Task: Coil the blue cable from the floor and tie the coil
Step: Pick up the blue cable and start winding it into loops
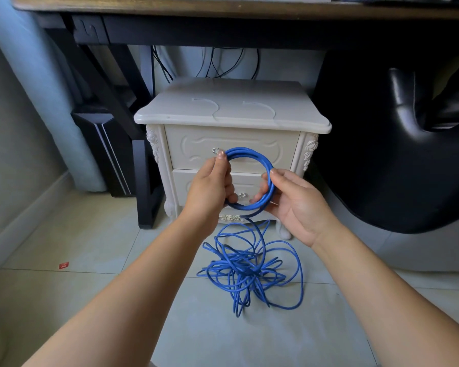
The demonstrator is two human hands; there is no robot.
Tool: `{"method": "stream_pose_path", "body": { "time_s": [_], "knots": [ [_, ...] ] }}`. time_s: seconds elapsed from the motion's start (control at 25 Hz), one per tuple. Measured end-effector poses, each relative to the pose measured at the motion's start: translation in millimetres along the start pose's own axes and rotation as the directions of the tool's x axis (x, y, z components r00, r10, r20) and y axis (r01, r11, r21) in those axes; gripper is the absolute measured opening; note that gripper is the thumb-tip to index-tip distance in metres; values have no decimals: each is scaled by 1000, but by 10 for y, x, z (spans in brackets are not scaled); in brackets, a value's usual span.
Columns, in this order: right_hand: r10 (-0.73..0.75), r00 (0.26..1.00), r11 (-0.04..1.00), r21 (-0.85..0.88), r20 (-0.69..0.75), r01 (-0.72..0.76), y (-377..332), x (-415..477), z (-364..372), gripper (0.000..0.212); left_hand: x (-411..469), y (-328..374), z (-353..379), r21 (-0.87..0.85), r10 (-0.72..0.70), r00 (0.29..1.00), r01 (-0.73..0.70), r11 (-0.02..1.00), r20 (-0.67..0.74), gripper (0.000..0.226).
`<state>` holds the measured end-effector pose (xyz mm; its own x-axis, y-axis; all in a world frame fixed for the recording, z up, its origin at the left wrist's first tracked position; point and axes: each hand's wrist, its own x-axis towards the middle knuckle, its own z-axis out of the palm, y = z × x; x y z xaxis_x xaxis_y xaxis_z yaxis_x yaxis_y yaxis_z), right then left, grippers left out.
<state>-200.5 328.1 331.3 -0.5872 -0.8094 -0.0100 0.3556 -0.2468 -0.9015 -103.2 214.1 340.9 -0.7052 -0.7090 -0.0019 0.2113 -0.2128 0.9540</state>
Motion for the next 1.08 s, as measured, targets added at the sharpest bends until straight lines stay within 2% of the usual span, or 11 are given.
{"method": "stream_pose_path", "body": {
  "time_s": [0.08, 0.2, 0.32, 0.4, 0.52, 0.64, 0.72, 0.8, 0.88, 1.0, 1.08],
  "knots": [
    [-14, 998, 998, 56, -63, 17, 3, 30, 27, 18, -37, -19, 15, -76, -43, 997, 48, 996, 67, 33],
    [18, 999, 991, 131, -51, -11, -13, 16, 36, 23, -50, 22, -56, -237, -173, 957, 228, 944, 234, 29],
    [43, 997, 998, 54, -69, -39, -39, 12, 14, 22, -25, 87, -183, -248, -260, 893, 363, 898, 368, 28],
    [39, 996, 993, -109, -79, -47, -71, 21, -11, 22, -2, 111, -205, -172, -306, 866, 397, 902, 396, 30],
    [38, 999, 926, -375, -6, -38, -111, 16, -49, 22, 39, 113, -144, 77, -363, 866, 360, 930, 343, 37],
    [85, 993, 812, -584, 76, -25, -136, 16, -61, 21, 40, 65, -70, 382, -337, 894, 212, 900, 296, 42],
    [99, 991, 775, -631, 88, -22, -142, 26, -62, 21, 33, 15, -24, 487, -261, 921, 94, 868, 289, 39],
    [68, 996, 807, -590, 58, -20, -118, 33, -54, 20, 37, -25, 5, 484, -171, 947, 18, 875, 273, 33],
    [53, 999, 909, -414, 9, -45, -82, 40, -45, 24, 48, -35, 21, 445, -105, 966, -12, 895, 237, 32],
    [152, 988, 982, -109, -5, -152, -43, 49, -65, 41, 85, -25, 8, 341, -52, 989, 1, 940, 140, 37],
    [240, 970, 968, -89, 38, -236, 19, 34, -77, 54, 93, -8, -20, 261, -27, 996, 2, 965, 91, 39]
  ]
}}
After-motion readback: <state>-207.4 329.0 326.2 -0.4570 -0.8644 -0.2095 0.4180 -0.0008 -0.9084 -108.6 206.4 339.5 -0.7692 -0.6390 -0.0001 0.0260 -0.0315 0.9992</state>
